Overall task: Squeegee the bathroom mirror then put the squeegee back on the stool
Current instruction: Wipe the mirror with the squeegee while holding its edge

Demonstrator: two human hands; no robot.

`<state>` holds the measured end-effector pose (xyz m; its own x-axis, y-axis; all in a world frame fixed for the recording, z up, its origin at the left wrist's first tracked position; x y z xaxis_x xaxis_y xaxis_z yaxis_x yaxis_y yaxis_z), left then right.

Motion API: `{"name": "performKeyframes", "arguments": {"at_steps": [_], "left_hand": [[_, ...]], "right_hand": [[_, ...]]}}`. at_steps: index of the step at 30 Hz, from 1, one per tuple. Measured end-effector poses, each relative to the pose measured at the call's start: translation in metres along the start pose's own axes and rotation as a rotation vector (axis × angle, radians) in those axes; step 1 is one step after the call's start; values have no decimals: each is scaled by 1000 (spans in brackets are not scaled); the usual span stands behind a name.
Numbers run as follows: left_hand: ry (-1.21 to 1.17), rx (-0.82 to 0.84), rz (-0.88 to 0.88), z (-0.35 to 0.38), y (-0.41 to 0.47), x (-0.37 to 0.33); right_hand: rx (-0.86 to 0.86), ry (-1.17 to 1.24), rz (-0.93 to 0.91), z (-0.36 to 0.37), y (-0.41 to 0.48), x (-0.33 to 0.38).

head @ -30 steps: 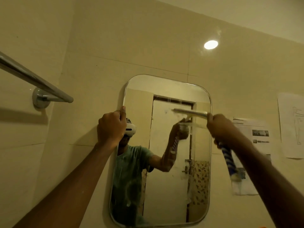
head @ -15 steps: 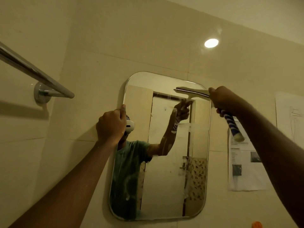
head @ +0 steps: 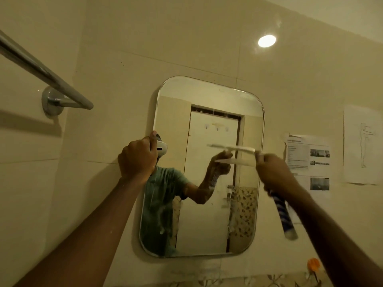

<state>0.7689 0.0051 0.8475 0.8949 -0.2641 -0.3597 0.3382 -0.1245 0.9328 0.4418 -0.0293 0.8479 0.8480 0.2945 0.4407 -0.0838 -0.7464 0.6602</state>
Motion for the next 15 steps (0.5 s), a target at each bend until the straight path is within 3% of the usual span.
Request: {"name": "performKeyframes", "arguments": {"at_steps": [7,15], "left_hand": [[-3,-14,18,3,-1,2],[-41,-36,7,4,-1,4]], "right_hand": [[-155,38,-12,-88,95,66],[-70,39,-19,-6,31,23]]}}
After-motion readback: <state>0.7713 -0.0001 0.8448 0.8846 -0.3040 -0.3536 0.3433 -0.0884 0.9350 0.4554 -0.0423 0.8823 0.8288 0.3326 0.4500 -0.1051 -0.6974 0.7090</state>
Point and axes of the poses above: each hand's wrist, its own y-axis towards the middle knuckle, its own z-axis out of the palm, x = y × z, the point moved 5 cm from there along y, towards the middle knuckle, and after that the axes turned 12 degrees about -y, right-handed, at the moved point
